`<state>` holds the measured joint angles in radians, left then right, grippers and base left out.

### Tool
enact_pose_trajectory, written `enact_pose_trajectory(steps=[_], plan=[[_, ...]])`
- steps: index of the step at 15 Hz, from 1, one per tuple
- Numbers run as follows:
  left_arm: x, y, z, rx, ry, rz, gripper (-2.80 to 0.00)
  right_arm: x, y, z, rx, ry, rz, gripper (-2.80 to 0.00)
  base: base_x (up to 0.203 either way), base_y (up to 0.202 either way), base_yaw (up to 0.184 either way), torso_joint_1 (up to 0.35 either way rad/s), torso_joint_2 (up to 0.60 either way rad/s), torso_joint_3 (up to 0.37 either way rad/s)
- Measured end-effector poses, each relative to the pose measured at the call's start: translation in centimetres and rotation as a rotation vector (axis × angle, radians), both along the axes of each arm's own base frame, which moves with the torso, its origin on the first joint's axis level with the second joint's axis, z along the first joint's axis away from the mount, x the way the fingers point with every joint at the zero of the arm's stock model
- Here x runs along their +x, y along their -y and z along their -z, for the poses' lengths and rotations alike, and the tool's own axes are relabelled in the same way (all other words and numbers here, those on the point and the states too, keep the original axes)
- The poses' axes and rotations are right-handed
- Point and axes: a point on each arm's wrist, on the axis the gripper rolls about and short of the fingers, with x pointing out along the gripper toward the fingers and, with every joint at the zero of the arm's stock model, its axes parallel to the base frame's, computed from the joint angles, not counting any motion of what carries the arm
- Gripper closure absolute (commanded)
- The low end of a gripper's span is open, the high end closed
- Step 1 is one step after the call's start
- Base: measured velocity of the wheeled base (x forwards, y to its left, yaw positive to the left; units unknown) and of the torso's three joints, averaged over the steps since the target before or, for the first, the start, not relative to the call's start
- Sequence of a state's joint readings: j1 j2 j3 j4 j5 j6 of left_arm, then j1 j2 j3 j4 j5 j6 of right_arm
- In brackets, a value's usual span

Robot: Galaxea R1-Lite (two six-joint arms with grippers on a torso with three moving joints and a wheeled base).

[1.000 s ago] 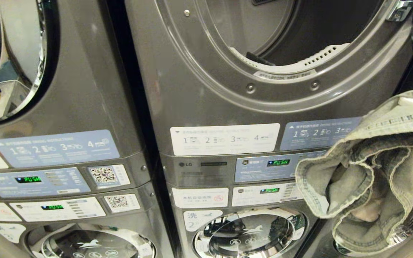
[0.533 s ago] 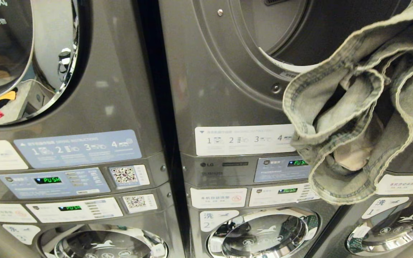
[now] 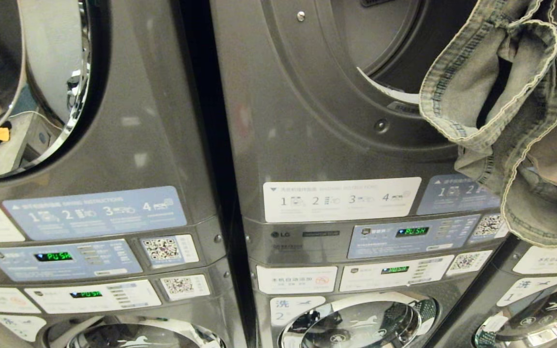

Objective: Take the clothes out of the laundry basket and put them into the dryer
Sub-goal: Put the clothes in the dryer

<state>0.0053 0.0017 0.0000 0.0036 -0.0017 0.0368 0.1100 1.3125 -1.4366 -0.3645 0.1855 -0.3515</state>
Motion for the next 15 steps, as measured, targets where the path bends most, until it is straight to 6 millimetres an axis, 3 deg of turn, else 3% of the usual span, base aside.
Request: enact_pose_trajectory(steps=[5,11,15], plan=[[0.0,0.0,0.0,-0.002,0.0,0.001,0.0,-0.1,-0.5,-1.1,0.002,0.041,-0.025,0.0,0.182,0.0,-0.002,0.007,0.01,0.0],[0.0,0.0,0.0,-0.002,0.0,0.001,0.0,-1.2,-1.3,-5.6,0.013,0.218,-0.073,0.0,0.0,0.0,0.0,0.0,0.0,0.0],[0.0,0.0,0.0,-0.005,0.0,0.0,0.0,0.7,-1.8,-7.8,0.045,0.329,-0.058,0.0,0.0,0.0,0.0,0.0,0.0,0.0]])
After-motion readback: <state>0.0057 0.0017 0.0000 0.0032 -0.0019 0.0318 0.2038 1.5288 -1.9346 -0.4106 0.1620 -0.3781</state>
